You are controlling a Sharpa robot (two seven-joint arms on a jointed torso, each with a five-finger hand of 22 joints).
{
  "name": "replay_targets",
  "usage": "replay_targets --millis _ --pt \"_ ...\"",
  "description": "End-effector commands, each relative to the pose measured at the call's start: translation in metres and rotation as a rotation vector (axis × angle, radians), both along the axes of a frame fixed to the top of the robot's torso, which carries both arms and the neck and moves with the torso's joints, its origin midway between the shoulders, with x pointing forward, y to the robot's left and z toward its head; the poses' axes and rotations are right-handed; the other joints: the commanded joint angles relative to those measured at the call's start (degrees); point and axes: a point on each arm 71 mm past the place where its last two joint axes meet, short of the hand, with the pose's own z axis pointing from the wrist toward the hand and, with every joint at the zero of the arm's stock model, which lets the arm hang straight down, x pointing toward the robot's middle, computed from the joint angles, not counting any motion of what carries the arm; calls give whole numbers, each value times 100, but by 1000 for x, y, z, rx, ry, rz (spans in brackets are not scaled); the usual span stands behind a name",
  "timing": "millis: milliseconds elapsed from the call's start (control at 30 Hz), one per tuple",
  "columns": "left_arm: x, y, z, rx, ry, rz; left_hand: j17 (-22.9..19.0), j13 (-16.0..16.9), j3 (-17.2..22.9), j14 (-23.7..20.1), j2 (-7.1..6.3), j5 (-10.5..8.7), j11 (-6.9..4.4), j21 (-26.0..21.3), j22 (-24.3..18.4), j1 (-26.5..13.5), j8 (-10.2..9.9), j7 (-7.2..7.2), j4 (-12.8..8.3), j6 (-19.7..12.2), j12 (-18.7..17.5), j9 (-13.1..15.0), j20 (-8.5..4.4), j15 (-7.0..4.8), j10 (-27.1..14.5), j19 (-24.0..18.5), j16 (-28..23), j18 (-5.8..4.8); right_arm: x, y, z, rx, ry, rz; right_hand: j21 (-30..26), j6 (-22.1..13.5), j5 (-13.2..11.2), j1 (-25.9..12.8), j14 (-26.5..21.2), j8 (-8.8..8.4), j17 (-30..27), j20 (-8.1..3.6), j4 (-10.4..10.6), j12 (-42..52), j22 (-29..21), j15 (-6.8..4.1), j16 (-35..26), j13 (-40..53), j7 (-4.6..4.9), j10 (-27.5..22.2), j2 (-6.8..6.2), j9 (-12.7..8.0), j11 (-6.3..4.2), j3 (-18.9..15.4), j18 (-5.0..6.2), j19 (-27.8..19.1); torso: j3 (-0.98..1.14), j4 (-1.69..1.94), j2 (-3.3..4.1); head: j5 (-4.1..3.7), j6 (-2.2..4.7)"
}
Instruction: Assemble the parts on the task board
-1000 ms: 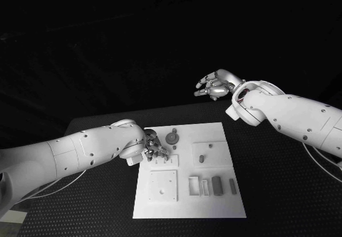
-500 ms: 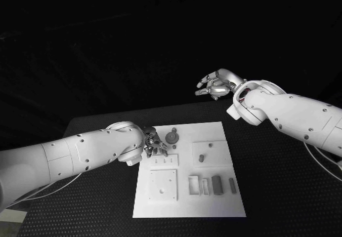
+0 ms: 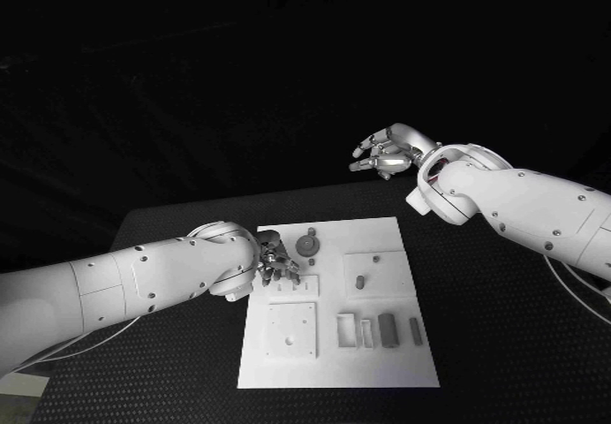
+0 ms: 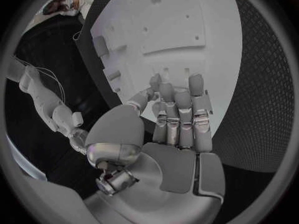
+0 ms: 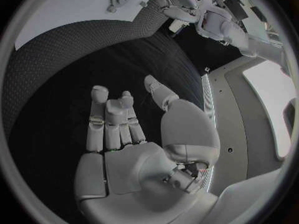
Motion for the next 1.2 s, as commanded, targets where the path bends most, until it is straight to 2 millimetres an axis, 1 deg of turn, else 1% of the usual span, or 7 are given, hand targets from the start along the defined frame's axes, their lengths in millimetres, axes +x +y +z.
replay_targets --millis 33,133,333,533,933,1200 --pt "-1 -1 2 8 -58 -12 -9 -9 1068 25 15 23 -2 27 129 -12 39 -12 -1014 20 30 4 1 -31 40 42 29 -83 -1 0 -1 -1 6 9 -22 6 13 -45 -43 -28 8 -38 37 30 85 -3 17 -5 41 -32 -2 -8 0 -7 77 -8 4 0 -2 -1 -10" --pt "-3 0 1 8 -79 -8 -11 -10 1084 33 6 37 -6 32 129 -17 48 -16 -1015 27 32 6 -2 -34 49 49 32 -83 -1 -1 -1 -1 6 7 -23 7 13 -46 -43 -28 8 -38 38 31 85 -3 18 -6 41 -32 -2 -8 0 -7 77 -8 3 7 -4 1 -18" --pt "-6 3 0 8 -96 -3 -15 -12 1107 48 -16 52 -13 41 130 -25 64 -23 -1017 41 34 10 -9 -40 65 63 35 -83 -1 -2 -2 -1 7 5 -23 7 13 -47 -44 -28 8 -39 40 32 85 -3 18 -7 41 -32 -3 -9 0 -7 77 -9 2 -1 -2 2 -20" --pt "-8 4 -2 6 -110 2 -18 -14 1119 59 -30 58 -17 46 129 -33 73 -27 -1015 49 35 12 -12 -44 76 73 36 -83 -1 -3 -2 -2 8 4 -23 7 14 -48 -44 -28 8 -39 42 32 85 -3 18 -8 41 -33 -4 -10 0 -7 77 -9 2 1 -4 6 -21" --pt "-11 5 -6 -3 -117 12 -23 -17 1130 75 -53 60 -19 54 128 -61 75 -28 -1003 42 35 8 -16 -50 91 88 38 -84 -1 -4 -2 -1 8 4 -24 8 14 -50 -44 -28 8 -40 45 34 85 -3 18 -9 41 -33 -4 -11 0 -7 77 -9 4 -5 1 12 -21" --pt "-11 4 -5 -3 -131 11 -25 -18 1136 81 -59 60 -19 56 127 -72 75 -28 -998 39 35 5 -18 -52 97 94 38 -83 -1 -4 -2 -2 9 3 -24 8 14 -50 -44 -28 8 -41 47 34 85 -4 19 -11 41 -34 -3 -12 0 -6 77 -9 5 -6 -1 12 -26"
